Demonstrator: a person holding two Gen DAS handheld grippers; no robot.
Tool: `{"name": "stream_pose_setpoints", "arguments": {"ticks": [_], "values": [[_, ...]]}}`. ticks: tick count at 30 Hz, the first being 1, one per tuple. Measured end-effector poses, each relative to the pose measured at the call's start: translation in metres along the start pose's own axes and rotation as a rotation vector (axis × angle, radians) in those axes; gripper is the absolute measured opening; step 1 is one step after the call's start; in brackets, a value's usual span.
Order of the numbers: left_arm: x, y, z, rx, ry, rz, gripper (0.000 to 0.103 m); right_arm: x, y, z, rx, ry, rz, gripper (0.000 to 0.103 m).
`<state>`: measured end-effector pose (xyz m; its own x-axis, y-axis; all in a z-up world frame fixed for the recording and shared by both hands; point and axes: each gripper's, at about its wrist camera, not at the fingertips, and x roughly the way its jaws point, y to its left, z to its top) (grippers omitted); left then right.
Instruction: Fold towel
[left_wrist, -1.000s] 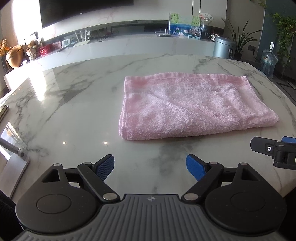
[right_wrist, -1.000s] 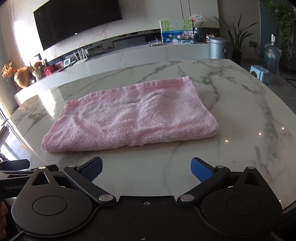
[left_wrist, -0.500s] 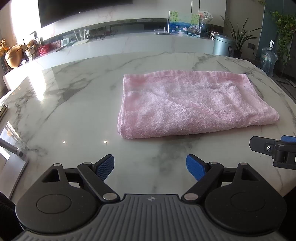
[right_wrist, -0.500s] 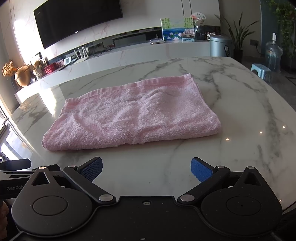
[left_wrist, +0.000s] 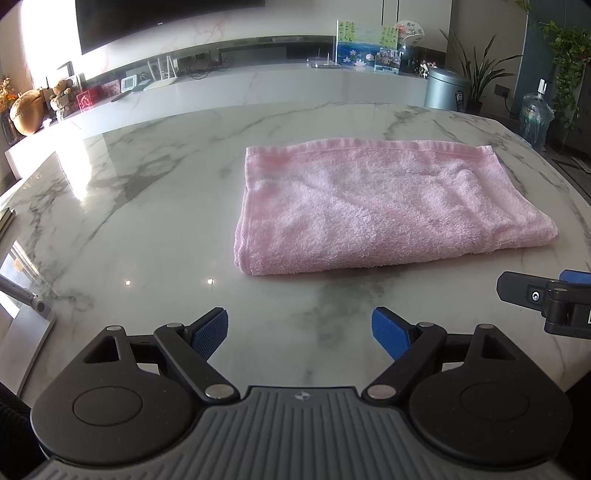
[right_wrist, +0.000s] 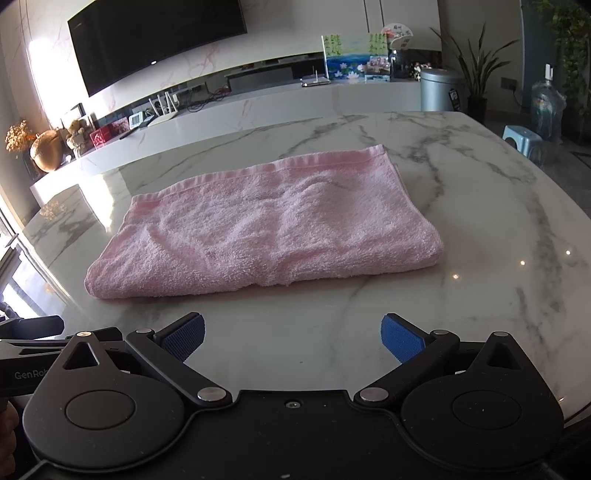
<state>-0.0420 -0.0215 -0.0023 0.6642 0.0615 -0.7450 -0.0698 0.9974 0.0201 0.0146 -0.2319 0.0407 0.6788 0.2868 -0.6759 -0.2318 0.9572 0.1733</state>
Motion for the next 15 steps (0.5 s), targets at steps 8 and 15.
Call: {"name": "stream_pose_setpoints", "arguments": {"ticks": [8,15], "values": [[-0.0016,-0.0022,-0.003,-0.003,0.0,-0.003,0.085,0.0009,0.0004,0.0,0.0,0.003,0.002,0.102],[-0.0018,-0.003,-0.0036,-0.009,-0.001,-0.005,0.085,0.0013,0.0008,0.0,0.001,0.004,0.005,0.102]]}}
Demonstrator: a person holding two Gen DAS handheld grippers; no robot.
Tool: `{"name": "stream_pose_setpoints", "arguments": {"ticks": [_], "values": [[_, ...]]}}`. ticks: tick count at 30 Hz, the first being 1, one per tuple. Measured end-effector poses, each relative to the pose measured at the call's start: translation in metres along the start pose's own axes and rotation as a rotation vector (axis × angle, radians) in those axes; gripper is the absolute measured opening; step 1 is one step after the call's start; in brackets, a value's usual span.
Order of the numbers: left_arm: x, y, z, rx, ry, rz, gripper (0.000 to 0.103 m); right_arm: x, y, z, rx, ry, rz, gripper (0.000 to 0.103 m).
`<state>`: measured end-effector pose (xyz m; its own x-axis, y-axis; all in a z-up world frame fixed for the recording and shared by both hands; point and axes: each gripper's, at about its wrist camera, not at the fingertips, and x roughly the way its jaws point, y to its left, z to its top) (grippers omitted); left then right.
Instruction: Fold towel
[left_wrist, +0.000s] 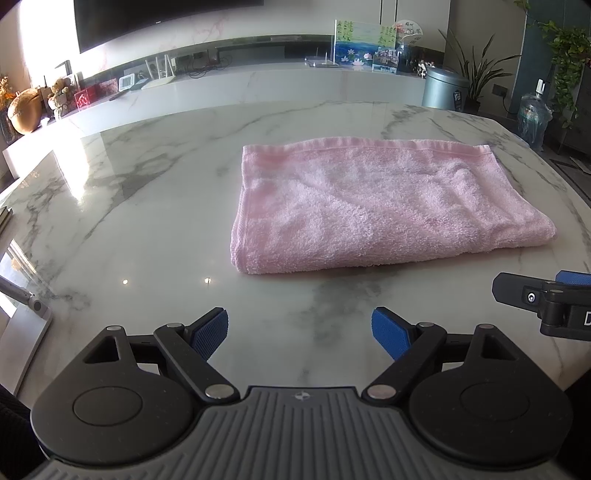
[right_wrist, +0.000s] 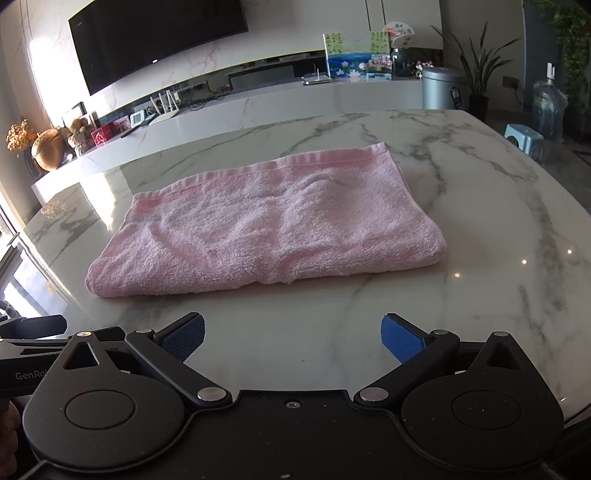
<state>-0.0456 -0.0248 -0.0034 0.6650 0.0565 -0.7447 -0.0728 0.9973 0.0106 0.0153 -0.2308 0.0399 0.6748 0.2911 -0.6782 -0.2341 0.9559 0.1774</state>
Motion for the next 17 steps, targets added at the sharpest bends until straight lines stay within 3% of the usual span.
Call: {"name": "stream_pose_setpoints", "arguments": {"ticks": [17], "values": [[0.0007,-0.0002,0.0,0.001,-0.001,-0.01,0.085,0.0024,-0.0008,-0.0003,0.0,0.008,0.003,0.102]]}}
